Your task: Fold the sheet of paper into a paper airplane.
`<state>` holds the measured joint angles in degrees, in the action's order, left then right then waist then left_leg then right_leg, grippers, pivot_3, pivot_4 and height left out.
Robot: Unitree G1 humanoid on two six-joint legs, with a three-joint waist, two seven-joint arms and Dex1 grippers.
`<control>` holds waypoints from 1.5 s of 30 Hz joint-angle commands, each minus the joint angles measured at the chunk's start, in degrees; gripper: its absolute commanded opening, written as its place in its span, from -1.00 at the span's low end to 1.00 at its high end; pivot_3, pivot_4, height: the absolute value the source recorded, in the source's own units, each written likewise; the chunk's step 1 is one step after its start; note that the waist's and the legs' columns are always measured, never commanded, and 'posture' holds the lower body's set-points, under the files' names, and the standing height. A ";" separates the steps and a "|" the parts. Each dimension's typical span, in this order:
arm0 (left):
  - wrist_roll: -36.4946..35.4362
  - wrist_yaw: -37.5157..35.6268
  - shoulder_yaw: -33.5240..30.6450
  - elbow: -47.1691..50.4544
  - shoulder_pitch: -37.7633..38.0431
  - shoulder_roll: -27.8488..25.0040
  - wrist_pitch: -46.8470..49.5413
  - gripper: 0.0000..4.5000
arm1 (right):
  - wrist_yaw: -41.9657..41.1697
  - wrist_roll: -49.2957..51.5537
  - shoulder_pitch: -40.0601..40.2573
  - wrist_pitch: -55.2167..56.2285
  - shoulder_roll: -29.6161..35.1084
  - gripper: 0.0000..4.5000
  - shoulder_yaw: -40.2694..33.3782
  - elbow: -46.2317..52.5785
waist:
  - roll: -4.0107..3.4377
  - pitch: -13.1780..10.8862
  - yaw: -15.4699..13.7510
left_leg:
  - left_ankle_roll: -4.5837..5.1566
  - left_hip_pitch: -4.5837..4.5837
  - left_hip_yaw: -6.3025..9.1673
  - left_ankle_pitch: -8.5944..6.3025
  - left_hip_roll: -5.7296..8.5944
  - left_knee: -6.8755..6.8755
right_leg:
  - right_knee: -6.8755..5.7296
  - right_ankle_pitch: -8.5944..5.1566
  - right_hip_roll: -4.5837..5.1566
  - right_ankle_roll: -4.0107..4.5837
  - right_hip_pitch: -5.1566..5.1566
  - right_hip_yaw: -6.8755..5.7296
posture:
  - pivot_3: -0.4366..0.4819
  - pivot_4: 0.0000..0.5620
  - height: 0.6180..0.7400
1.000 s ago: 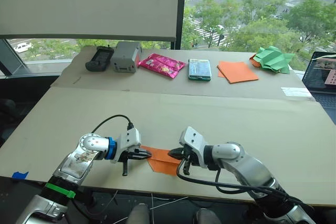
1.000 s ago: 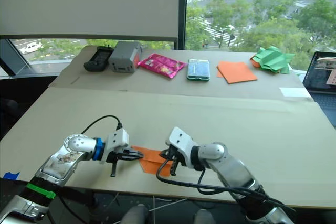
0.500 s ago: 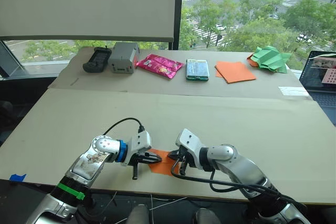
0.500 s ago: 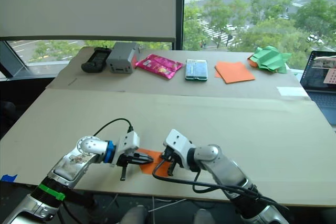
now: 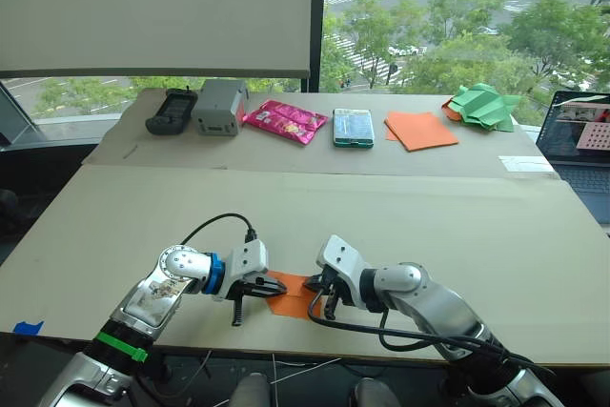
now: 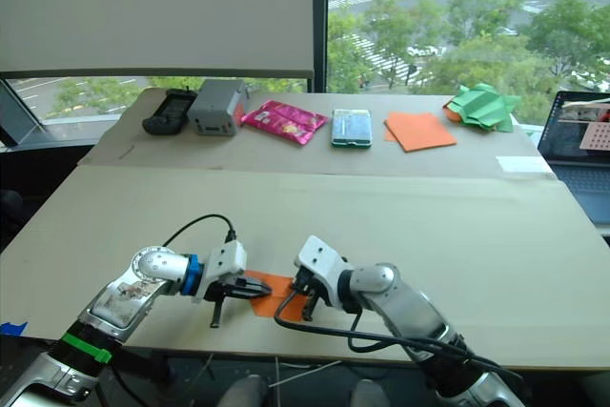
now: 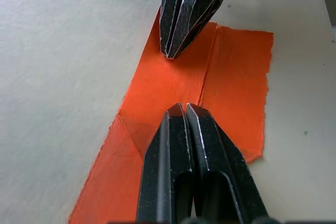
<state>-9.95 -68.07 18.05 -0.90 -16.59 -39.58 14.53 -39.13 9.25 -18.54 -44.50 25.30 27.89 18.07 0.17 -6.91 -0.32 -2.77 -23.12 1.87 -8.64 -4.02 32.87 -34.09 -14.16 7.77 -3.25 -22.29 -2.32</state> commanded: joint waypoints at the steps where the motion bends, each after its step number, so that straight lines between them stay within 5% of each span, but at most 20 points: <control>1: 3.26 0.62 0.30 -5.22 3.92 -3.30 1.80 -0.95 | 0.14 -0.76 0.93 -3.07 0.42 -0.98 1.34 -1.98 | -0.02 0.02 0.18 | 0.00 0.01 0.00 0.00 0.00 0.00 | 0.00 0.00 0.00 0.00 0.00 0.00 | -0.05 -0.47 0.38; 18: 0.92 1.87 -6.50 -1.82 8.80 -6.60 2.99 -0.95 | -1.13 -1.01 -0.77 0.09 0.73 -0.98 1.91 -3.11 | -0.24 0.05 1.09 | -0.03 0.09 0.00 -0.03 -0.03 -0.09 | 0.02 0.00 0.06 0.01 -0.08 0.00 | -0.05 -0.47 0.38; 29: -18.80 4.58 -23.45 18.48 12.04 -7.20 18.92 -0.95 | -4.01 12.46 1.11 -4.05 1.95 -0.98 -13.54 12.78 | 0.40 -0.64 0.66 | -0.01 -0.66 0.00 -0.01 -0.05 -0.12 | -0.04 0.07 -0.07 0.00 -0.76 0.01 | -0.05 -0.47 0.38; 39: -19.92 6.96 -23.53 20.30 15.10 -6.11 19.53 -0.95 | -3.82 15.39 0.19 -6.11 2.28 0.61 -15.39 6.31 | 0.41 -0.82 -0.30 | -0.02 -0.63 0.00 -0.02 -0.10 -0.08 | 0.05 0.07 -0.12 0.01 -0.77 0.02 | -0.05 -0.47 0.38; 45: -19.57 7.82 -23.43 19.40 15.56 -4.19 17.98 -0.95 | -4.18 16.84 -0.36 -6.64 -0.30 0.61 -15.54 1.27 | 0.42 -0.95 -0.35 | -0.02 -0.64 -0.01 -0.02 -0.10 -0.05 | 0.06 0.07 -0.12 0.01 -0.78 0.03 | -0.05 -0.47 0.38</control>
<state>-29.35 -60.29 -5.06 17.99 -1.19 -43.90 34.02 -42.75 23.98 -17.69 -50.85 25.81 13.09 18.95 0.59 -7.86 -0.67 -2.79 -23.76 1.86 -8.66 -4.12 32.83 -34.03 -14.09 7.65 -3.24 -23.07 -2.29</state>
